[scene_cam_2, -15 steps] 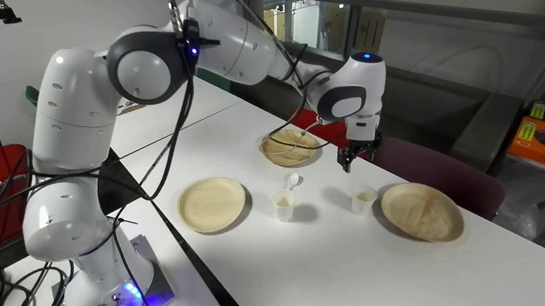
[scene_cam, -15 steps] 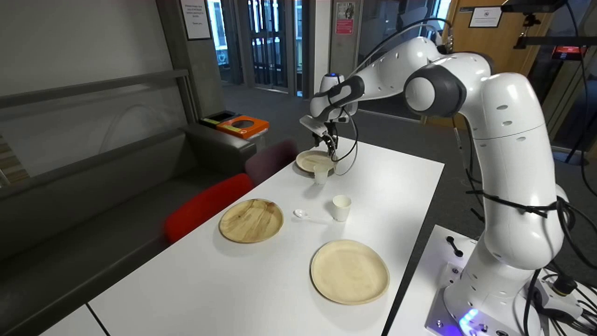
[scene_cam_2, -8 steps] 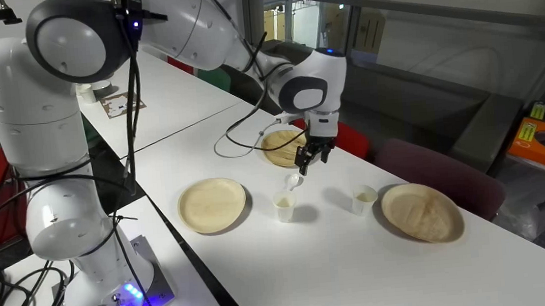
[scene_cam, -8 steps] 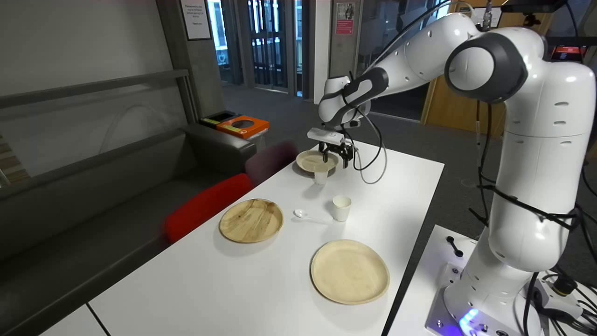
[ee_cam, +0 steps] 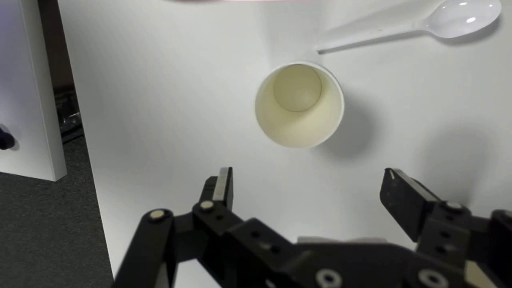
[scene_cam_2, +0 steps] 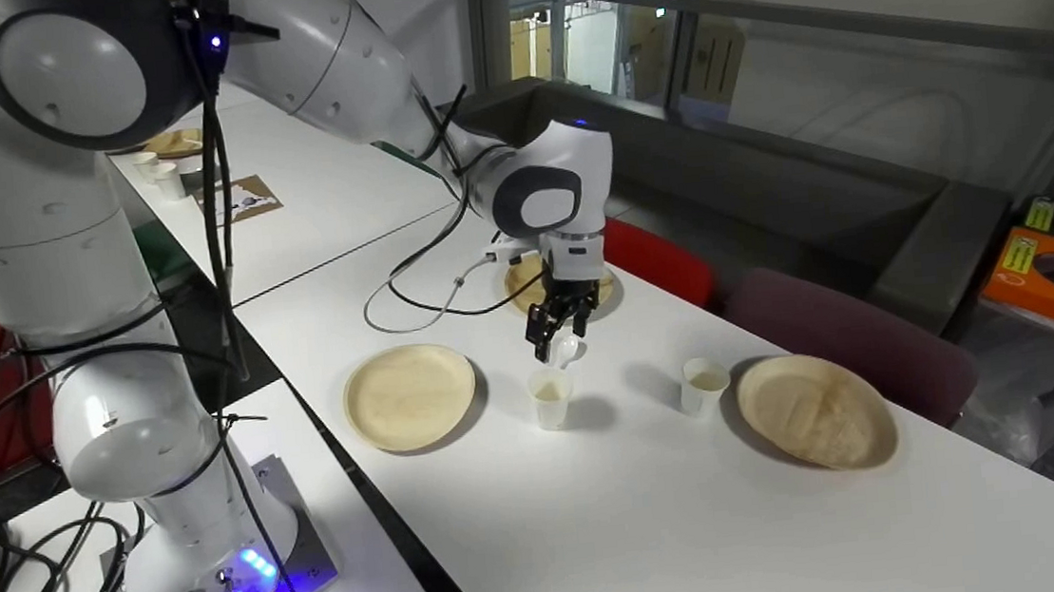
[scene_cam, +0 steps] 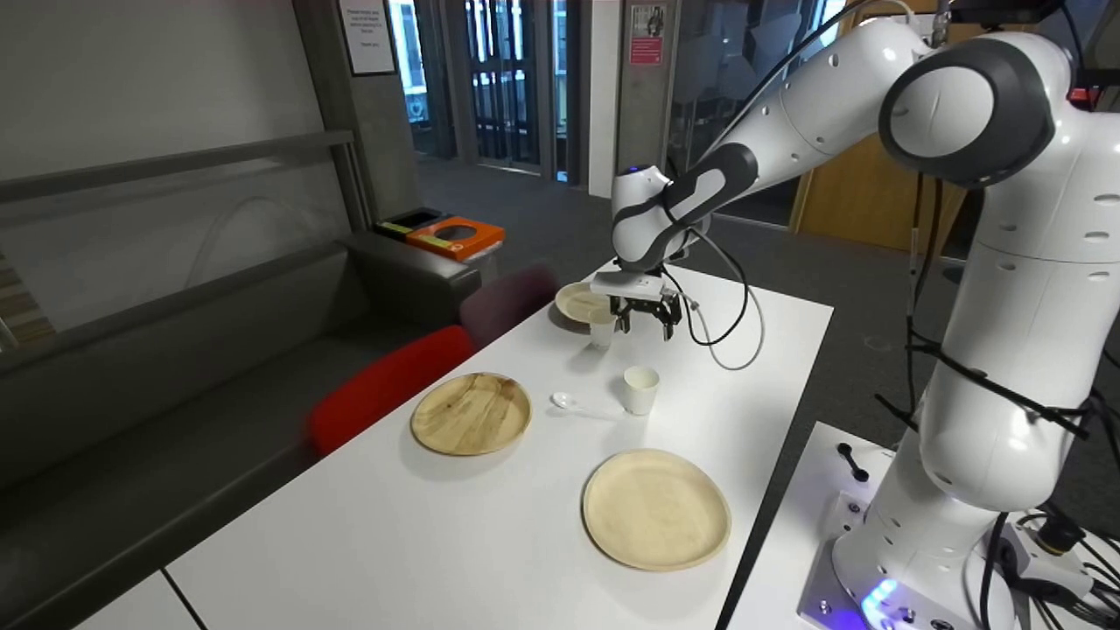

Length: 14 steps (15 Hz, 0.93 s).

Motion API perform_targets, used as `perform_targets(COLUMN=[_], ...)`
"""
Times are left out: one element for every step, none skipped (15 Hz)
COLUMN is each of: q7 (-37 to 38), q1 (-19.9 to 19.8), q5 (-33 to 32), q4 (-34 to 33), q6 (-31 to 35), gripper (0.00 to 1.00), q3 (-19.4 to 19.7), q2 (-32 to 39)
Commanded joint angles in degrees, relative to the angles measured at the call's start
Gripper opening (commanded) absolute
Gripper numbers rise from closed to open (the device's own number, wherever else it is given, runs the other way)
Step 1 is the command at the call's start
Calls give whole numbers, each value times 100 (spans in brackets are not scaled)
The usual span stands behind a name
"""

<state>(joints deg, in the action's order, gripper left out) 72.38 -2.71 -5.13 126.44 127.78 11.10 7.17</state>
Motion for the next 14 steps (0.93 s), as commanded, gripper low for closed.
perform_targets(q7=[6,6,6,6,6,23,27,69,91,115,127,144,153,168], q1=[-87,-87,-87,-87,-87,-83,-78,-71,-65,-60,-56,-51,-53,-54], q5=[-13,-13,-13,-14,-14,-46,-67,-101,-124,-139,-144,-149,-130,-112], q4=[-11,-11,-11,-11,-11,35,88,133,187,232,286,329,390,446], q6=[-16,-16,-16,-16,-16,49,95,168,237,333,447,545,670,770], gripper=[100,100,100,100,100,100,100,100,100,100,100,100,100,100], q3=[-87,-87,-87,-87,-87,-85,-85,-79,-72,-64,-57,-50,-46,-43], q2=[-4,-5,-5,-6,-6,-4,-4,-6,-9,1,18,31,50,70])
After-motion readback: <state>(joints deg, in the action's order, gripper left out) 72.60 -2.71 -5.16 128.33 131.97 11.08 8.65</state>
